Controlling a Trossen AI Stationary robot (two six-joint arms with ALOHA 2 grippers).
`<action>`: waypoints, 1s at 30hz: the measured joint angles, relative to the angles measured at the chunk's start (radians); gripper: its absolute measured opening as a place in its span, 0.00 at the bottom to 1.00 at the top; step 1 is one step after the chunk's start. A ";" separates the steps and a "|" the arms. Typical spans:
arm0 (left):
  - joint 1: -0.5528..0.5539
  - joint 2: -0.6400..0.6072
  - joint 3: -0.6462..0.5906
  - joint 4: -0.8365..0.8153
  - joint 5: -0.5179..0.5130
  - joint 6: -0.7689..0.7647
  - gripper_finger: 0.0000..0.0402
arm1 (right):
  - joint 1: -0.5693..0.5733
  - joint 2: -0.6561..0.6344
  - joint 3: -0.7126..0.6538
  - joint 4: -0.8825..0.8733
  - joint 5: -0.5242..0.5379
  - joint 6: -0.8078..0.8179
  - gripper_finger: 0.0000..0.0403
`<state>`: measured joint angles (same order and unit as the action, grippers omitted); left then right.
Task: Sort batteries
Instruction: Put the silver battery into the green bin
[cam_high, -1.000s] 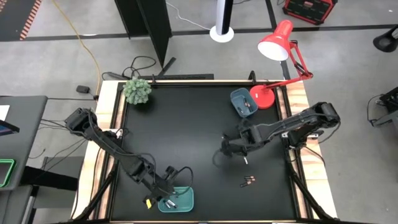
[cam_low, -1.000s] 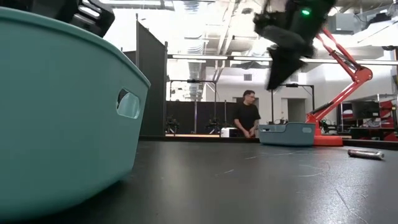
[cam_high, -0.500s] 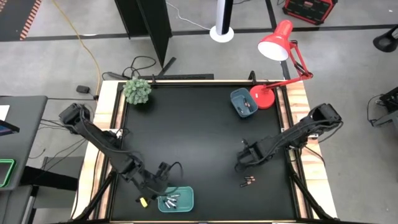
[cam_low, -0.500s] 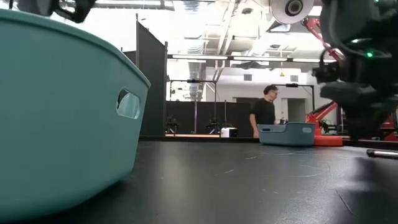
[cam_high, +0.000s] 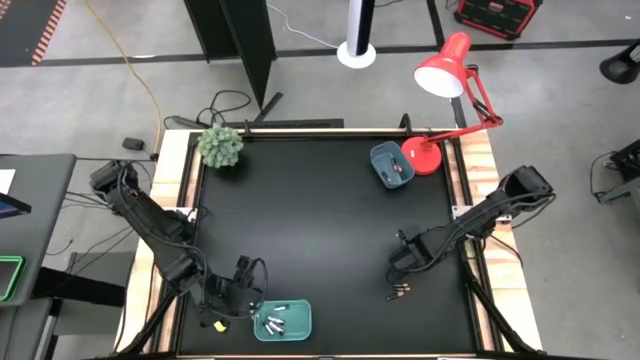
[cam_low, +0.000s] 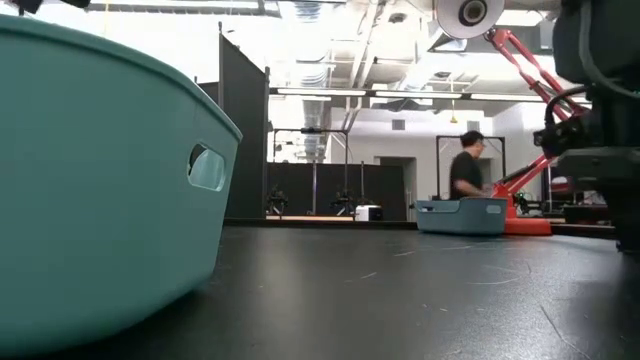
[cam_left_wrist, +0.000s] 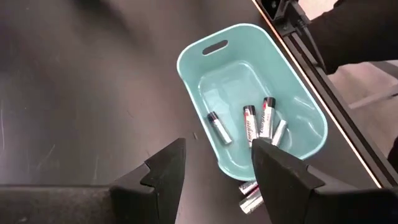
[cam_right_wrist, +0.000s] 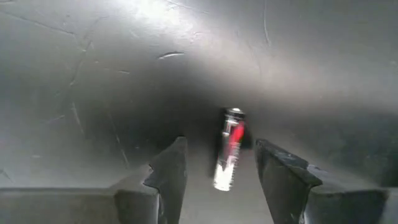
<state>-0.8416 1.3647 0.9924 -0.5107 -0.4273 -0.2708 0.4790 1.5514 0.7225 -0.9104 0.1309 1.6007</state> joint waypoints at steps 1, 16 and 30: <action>-0.003 0.000 0.000 0.000 -0.007 -0.005 0.44 | 0.004 -0.003 -0.014 0.035 -0.006 0.001 0.49; -0.006 0.000 0.000 -0.034 -0.029 -0.033 0.44 | 0.010 0.004 0.005 0.104 -0.017 -0.124 0.03; -0.006 0.001 0.000 -0.099 -0.076 -0.100 0.44 | -0.002 0.011 0.186 0.272 0.165 -0.618 0.02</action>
<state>-0.8472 1.3653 0.9924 -0.6094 -0.5038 -0.3705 0.4775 1.5623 0.9080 -0.6382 0.2958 0.9823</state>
